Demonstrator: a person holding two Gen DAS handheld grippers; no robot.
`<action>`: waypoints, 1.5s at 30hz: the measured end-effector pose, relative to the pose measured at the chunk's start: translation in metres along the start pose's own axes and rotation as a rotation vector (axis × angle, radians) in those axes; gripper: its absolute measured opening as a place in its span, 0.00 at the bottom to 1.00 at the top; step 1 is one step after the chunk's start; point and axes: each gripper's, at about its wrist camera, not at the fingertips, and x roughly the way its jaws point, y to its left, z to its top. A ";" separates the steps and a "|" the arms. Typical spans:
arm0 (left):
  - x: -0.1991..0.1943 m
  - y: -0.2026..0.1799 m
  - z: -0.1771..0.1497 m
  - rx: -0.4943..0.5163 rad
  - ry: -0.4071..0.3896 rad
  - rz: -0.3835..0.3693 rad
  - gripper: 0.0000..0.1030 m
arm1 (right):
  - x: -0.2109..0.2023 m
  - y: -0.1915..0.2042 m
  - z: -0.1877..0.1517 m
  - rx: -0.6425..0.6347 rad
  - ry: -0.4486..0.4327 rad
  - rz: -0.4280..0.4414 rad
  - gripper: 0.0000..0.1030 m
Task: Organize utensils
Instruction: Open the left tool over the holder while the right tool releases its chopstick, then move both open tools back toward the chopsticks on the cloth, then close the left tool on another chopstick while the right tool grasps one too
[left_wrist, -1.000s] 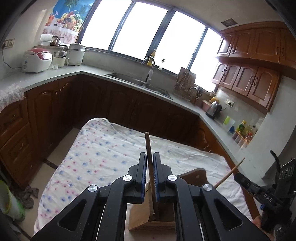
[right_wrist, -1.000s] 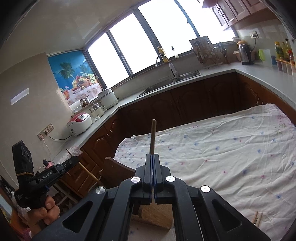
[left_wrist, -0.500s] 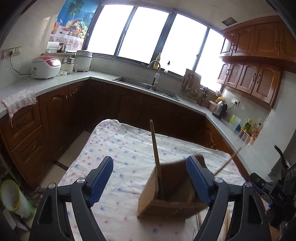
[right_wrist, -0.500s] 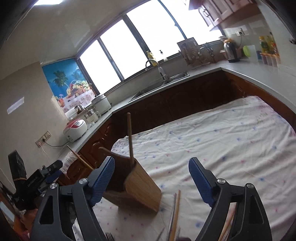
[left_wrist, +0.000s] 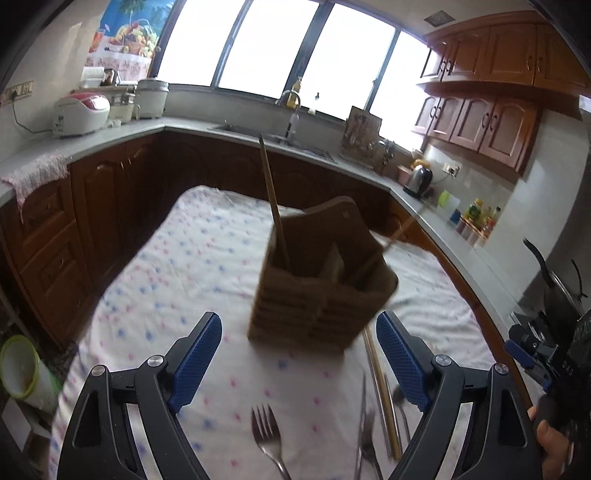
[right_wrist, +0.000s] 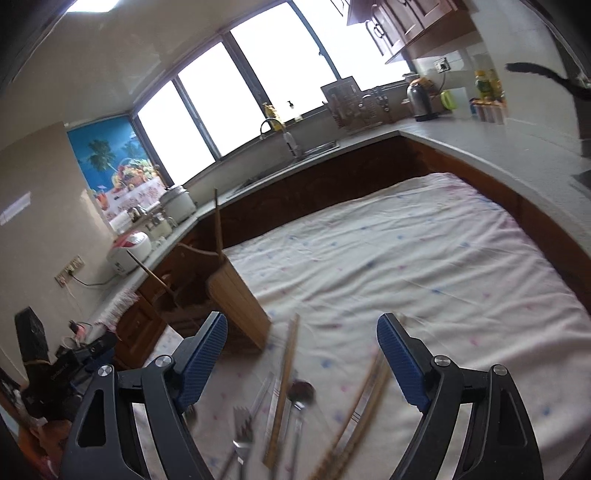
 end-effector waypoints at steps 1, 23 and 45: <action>-0.002 -0.001 -0.002 -0.003 0.008 -0.006 0.83 | -0.005 -0.002 -0.004 -0.006 0.000 -0.010 0.83; 0.000 -0.065 -0.017 0.103 0.116 -0.045 0.82 | -0.037 -0.048 -0.046 0.043 0.027 -0.112 0.82; 0.089 -0.117 0.001 0.204 0.235 -0.072 0.44 | 0.031 -0.064 -0.035 0.059 0.168 -0.126 0.39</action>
